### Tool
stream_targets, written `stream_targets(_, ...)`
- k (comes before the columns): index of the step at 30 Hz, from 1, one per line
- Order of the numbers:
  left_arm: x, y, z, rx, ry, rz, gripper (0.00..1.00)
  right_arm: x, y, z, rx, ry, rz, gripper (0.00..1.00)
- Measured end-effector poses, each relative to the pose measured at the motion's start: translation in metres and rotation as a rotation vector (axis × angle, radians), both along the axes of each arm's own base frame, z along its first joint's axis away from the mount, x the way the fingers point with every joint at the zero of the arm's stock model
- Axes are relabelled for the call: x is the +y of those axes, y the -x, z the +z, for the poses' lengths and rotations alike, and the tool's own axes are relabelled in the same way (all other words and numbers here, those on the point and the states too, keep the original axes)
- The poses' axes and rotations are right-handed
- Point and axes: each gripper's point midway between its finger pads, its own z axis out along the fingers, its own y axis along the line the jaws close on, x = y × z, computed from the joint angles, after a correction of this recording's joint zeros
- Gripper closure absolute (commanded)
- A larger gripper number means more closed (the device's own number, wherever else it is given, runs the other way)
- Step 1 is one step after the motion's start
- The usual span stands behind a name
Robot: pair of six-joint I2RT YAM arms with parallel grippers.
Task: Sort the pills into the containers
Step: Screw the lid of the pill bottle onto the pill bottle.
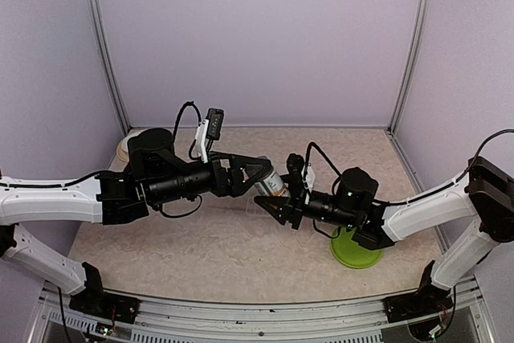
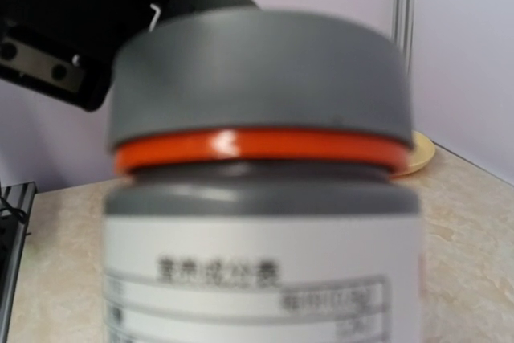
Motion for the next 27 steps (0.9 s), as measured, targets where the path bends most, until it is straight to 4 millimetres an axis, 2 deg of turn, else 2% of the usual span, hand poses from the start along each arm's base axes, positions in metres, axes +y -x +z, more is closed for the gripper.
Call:
stream_targets(14,-0.001,0.0,0.0,0.002,0.005,-0.002,0.01,0.01,0.003,0.002,-0.004,0.007,0.018,1.0)
stream_targets(22,-0.002,-0.005,-0.004,0.008,0.003,0.012,0.01,0.026,0.008,-0.006,0.001,0.04,0.056,1.0)
stream_targets(27,0.0,-0.008,0.0,-0.004,0.011,0.021,0.01,0.03,0.008,-0.003,0.002,0.036,0.065,1.0)
